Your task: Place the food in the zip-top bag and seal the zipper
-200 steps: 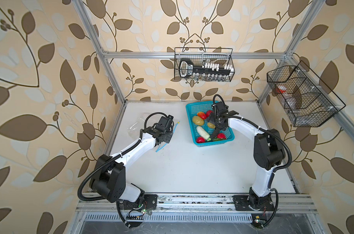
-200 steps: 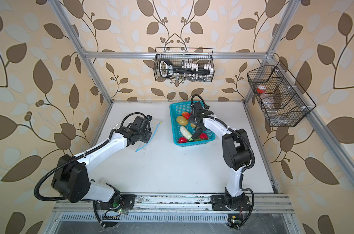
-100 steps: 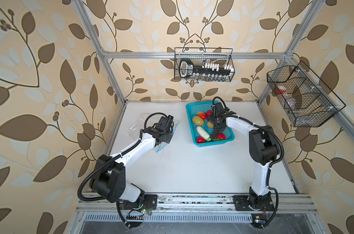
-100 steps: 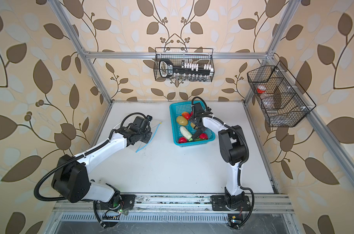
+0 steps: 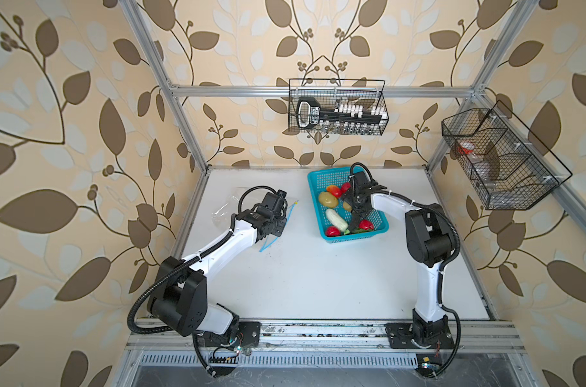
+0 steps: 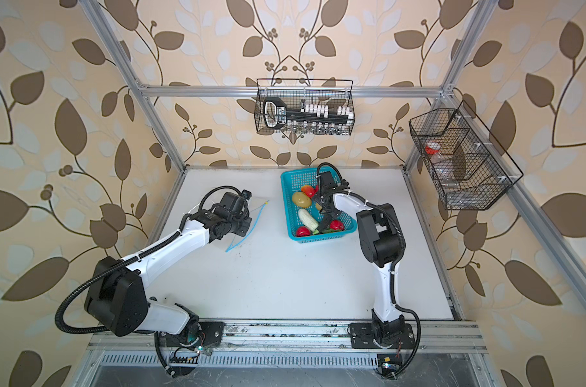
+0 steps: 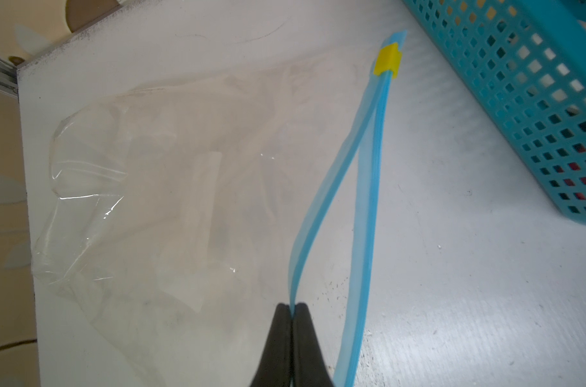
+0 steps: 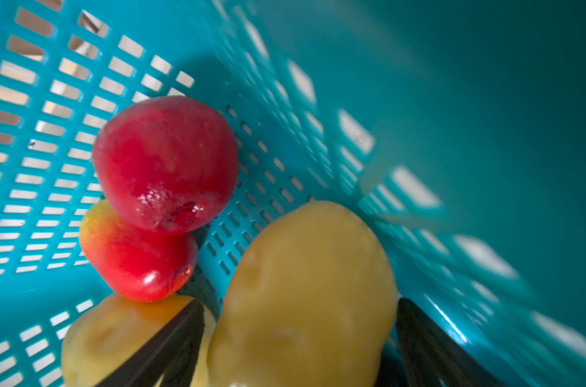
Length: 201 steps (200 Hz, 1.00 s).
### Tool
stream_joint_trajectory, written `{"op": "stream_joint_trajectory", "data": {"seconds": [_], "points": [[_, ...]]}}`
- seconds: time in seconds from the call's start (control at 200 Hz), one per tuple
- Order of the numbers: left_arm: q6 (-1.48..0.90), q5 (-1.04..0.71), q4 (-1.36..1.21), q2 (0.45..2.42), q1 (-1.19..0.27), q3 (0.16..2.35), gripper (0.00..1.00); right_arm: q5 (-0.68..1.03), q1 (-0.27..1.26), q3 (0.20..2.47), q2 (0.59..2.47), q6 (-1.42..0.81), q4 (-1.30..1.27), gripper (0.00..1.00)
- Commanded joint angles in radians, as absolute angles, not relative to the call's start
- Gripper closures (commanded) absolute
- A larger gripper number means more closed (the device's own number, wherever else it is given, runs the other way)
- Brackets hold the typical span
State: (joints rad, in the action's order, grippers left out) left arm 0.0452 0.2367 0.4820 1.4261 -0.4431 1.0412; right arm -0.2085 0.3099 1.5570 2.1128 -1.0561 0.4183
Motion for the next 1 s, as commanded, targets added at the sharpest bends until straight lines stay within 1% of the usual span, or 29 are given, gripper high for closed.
{"op": "stream_joint_trajectory", "data": {"seconds": [0.0, 0.025, 0.045, 0.11, 0.185, 0.24, 0.3, 0.365, 0.395, 0.49, 0.515, 0.57, 0.585, 0.64, 0.665, 0.78, 1.0], "points": [[0.029, 0.244, 0.467, 1.413, -0.43, 1.039, 1.0, -0.209, 0.299, 1.585, 2.145, -1.081, 0.419, 0.11], [0.028, 0.244, 0.468, 1.414, -0.43, 1.039, 1.0, -0.207, 0.298, 1.585, 2.147, -1.08, 0.418, 0.12], [0.028, 0.244, 0.469, 1.414, -0.428, 1.039, 1.0, -0.205, 0.299, 1.585, 2.148, -1.078, 0.415, 0.14], [0.027, 0.236, 0.469, 1.414, -0.427, 1.037, 1.0, -0.203, 0.296, 1.586, 2.152, -1.077, 0.411, 0.16], [0.027, 0.233, 0.467, 1.416, -0.427, 1.036, 1.0, -0.19, 0.296, 1.582, 2.157, -1.077, 0.399, 0.26], [0.028, 0.233, 0.47, 1.417, -0.426, 1.037, 1.0, -0.167, 0.295, 1.58, 2.162, -1.075, 0.388, 0.28], [0.024, 0.231, 0.492, 1.421, -0.424, 1.051, 1.0, -0.127, 0.288, 1.583, 2.171, -1.074, 0.377, 0.35], [0.012, 0.196, 0.528, 1.426, -0.41, 1.074, 1.0, -0.112, 0.288, 1.582, 2.174, -1.076, 0.368, 0.36], [0.008, 0.184, 0.533, 1.428, -0.403, 1.079, 1.0, -0.112, 0.287, 1.58, 2.171, -1.077, 0.367, 0.39], [0.006, 0.183, 0.521, 1.428, -0.397, 1.073, 1.0, -0.111, 0.29, 1.573, 2.158, -1.075, 0.356, 0.41], [0.007, 0.185, 0.517, 1.429, -0.397, 1.07, 1.0, -0.109, 0.29, 1.57, 2.153, -1.075, 0.353, 0.45], [0.009, 0.184, 0.512, 1.431, -0.395, 1.065, 1.0, -0.107, 0.29, 1.56, 2.142, -1.072, 0.34, 0.46], [0.009, 0.184, 0.512, 1.431, -0.394, 1.065, 1.0, -0.106, 0.29, 1.558, 2.139, -1.072, 0.337, 0.48], [0.006, 0.184, 0.514, 1.431, -0.392, 1.065, 1.0, -0.102, 0.291, 1.545, 2.129, -1.072, 0.326, 0.5], [0.005, 0.184, 0.514, 1.431, -0.391, 1.065, 1.0, -0.1, 0.29, 1.537, 2.121, -1.073, 0.319, 0.53], [0.006, 0.184, 0.526, 1.431, -0.381, 1.068, 1.0, -0.099, 0.288, 1.493, 2.088, -1.076, 0.283, 0.55], [-0.012, 0.132, 0.541, 1.427, -0.336, 1.068, 1.0, -0.1, 0.288, 1.436, 2.014, -1.05, 0.232, 0.56]]}}
